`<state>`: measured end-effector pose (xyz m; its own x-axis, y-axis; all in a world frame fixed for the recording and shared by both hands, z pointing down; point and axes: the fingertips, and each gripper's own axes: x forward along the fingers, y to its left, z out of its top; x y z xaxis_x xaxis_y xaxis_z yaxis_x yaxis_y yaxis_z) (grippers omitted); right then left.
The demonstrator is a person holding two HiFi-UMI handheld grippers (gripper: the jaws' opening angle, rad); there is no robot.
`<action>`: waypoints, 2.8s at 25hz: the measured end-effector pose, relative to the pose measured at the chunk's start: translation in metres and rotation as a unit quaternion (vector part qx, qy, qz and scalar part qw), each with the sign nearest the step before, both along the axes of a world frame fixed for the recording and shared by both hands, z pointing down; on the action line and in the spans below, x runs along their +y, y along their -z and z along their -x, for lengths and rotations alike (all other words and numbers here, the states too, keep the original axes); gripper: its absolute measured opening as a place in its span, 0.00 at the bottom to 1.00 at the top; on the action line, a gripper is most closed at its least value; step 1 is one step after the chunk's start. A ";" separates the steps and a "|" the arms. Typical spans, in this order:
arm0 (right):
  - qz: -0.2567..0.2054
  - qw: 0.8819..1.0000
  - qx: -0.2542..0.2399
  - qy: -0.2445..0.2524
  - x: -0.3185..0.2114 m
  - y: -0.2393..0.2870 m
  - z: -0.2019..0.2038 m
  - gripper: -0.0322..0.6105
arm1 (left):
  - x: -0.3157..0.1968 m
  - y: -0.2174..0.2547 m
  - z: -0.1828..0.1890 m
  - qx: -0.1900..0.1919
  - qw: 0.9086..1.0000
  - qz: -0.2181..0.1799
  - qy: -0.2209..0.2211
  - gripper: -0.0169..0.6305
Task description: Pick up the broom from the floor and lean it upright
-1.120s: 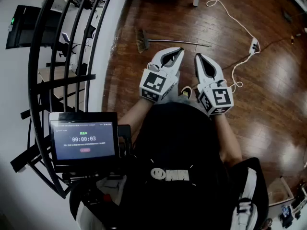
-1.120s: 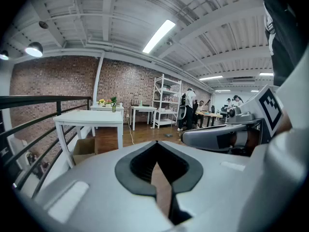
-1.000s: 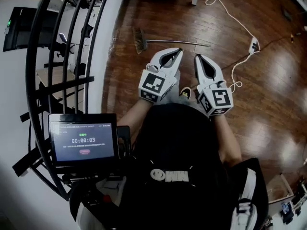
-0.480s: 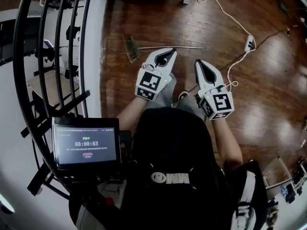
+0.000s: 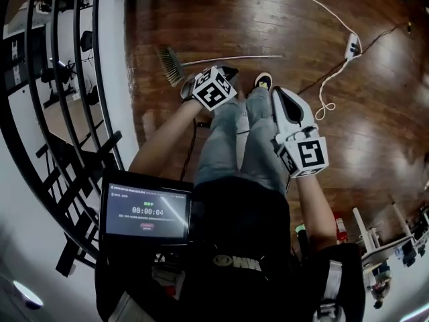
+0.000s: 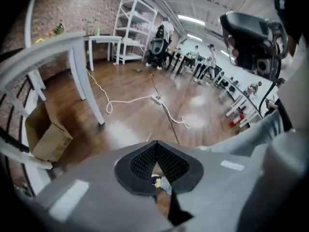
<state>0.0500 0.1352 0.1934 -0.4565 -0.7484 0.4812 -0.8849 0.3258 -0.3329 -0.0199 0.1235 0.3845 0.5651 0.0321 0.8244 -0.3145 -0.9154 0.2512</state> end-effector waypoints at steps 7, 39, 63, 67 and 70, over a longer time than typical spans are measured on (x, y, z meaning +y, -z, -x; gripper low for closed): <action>0.069 0.997 -0.014 0.041 -0.009 -0.145 -0.038 0.05 | 0.006 -0.165 -0.022 -0.064 0.990 0.113 -0.049 0.45; 0.123 0.992 -0.012 -0.038 -0.020 -0.402 -0.095 0.05 | 0.024 -0.542 -0.027 -0.168 0.978 -0.014 -0.126 0.18; 0.004 0.999 -0.051 0.005 -0.221 -0.195 0.057 0.22 | -0.112 -0.178 0.047 0.052 0.987 -0.071 0.135 0.17; -0.059 0.996 -0.038 0.056 -0.248 -0.154 0.108 0.19 | -0.144 -0.152 0.063 0.080 0.973 -0.088 0.199 0.17; -0.089 0.991 -0.019 0.103 -0.267 -0.126 0.134 0.19 | -0.168 -0.131 0.067 0.102 0.965 -0.090 0.226 0.17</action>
